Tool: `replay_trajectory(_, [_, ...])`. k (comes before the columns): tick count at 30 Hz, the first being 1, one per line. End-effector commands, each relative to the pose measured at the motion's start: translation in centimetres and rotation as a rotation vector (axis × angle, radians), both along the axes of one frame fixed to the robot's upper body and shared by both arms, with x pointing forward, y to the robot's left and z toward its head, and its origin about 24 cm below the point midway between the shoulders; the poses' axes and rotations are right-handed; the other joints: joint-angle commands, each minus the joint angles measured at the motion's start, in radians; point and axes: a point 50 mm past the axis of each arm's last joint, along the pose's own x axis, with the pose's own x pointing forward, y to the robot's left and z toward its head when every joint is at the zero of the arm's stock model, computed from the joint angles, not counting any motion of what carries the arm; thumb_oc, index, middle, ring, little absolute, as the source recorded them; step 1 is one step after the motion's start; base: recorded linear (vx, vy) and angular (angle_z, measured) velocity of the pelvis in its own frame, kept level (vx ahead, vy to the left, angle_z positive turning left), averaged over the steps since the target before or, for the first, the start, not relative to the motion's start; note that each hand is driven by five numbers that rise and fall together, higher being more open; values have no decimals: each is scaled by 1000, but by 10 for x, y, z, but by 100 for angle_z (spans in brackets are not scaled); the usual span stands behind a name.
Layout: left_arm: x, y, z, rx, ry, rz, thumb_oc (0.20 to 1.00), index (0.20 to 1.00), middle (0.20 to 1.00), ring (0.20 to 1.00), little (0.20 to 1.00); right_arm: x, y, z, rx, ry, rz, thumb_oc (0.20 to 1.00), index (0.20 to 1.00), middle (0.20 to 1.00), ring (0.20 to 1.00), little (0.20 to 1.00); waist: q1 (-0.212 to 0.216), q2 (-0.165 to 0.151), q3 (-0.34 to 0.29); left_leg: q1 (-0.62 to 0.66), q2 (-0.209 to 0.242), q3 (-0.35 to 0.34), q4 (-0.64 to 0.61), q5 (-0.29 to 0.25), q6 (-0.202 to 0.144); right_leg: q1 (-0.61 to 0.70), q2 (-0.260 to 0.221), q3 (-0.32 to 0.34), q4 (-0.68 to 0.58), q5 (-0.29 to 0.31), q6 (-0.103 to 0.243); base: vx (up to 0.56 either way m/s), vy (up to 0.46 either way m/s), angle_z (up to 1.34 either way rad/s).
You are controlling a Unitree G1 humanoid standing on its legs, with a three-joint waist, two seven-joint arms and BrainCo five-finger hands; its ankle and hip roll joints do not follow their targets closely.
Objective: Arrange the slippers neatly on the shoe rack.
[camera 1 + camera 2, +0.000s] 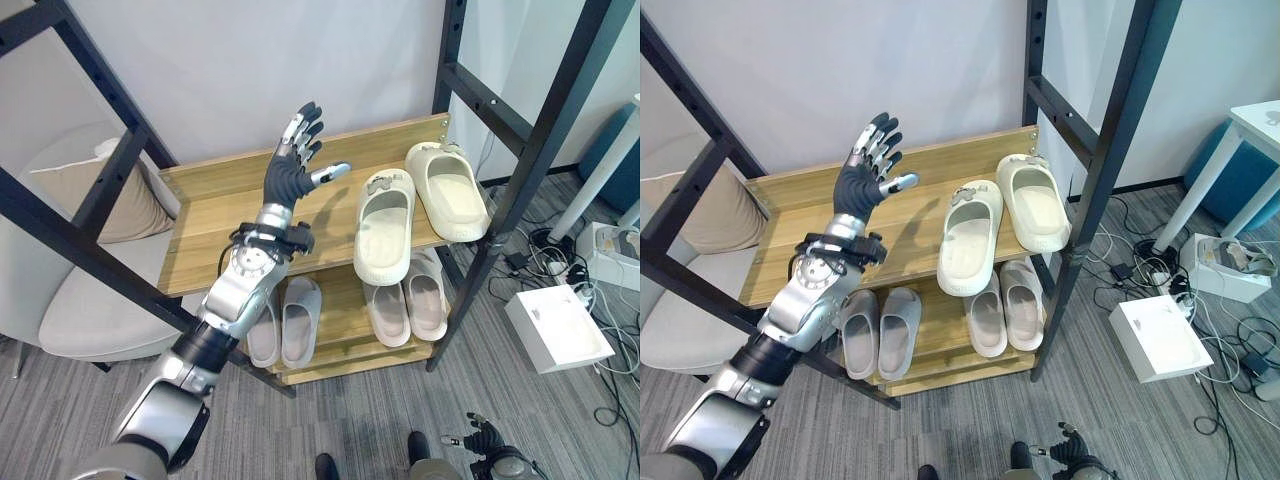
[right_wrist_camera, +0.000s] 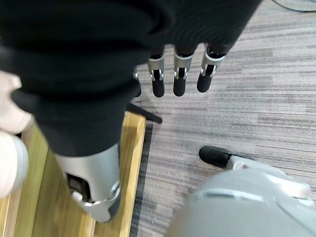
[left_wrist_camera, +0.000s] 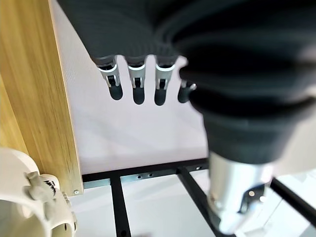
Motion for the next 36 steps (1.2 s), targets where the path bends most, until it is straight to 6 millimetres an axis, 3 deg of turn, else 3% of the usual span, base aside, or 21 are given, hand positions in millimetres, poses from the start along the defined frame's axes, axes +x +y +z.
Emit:
replay_trajectory(1, [2,15,15,-35,-45,-7,1000,1000,1000,1000,1000,12,8,2,14,-27,13,1000,1000,1000,1000,1000,29,-27,-6,38,35,-26,-7,-42,-67,38,-11,-44,1,-101,54,-3,1,9])
replay_trajectory(4, [5,12,-8,-9,48,-4,1000,1000,1000,1000,1000,16,15,2,28,-33,32,1000,1000,1000,1000,1000,33,-27,-8,39,35,-29,-7,-41,-66,40,-10,-47,1,-102,53,6,0,6])
replay_trajectory(10, [13,-1,-35,-49,188,-10,1000,1000,1000,1000,1000,23,21,4,40,-50,44,1000,1000,1000,1000,1000,27,-30,-6,38,35,-29,-7,-41,-64,38,-9,-44,1,-101,52,3,0,3])
replay_trajectory(18, [12,-23,-35,-74,222,-113,1000,1000,1000,1000,1000,19,24,2,47,-35,52,1000,1000,1000,1000,1000,16,-29,-2,41,34,-21,-7,-44,-63,33,-8,-34,1,-99,53,2,-1,-4])
replay_trajectory(21, [8,-41,-33,-80,233,-187,1000,1000,1000,1000,1000,20,29,3,56,-39,73,1000,1000,1000,1000,1000,6,-24,0,42,35,-18,-7,-44,-62,33,-7,-30,1,-100,53,6,-6,-5])
replay_trajectory(28, [2,-55,-35,-75,246,-224,1000,1000,1000,1000,1000,26,36,5,68,-56,90,1000,1000,1000,1000,1000,5,-22,4,39,33,-17,-7,-43,-60,30,-8,-28,1,-100,53,0,-1,-1])
replay_trajectory(36, [19,-88,-37,-171,318,-157,1000,1000,1000,1000,1000,44,45,12,68,-106,115,1000,1000,1000,1000,1000,-7,-24,7,40,32,-18,-7,-45,-59,29,-7,-27,1,-101,51,5,-2,2])
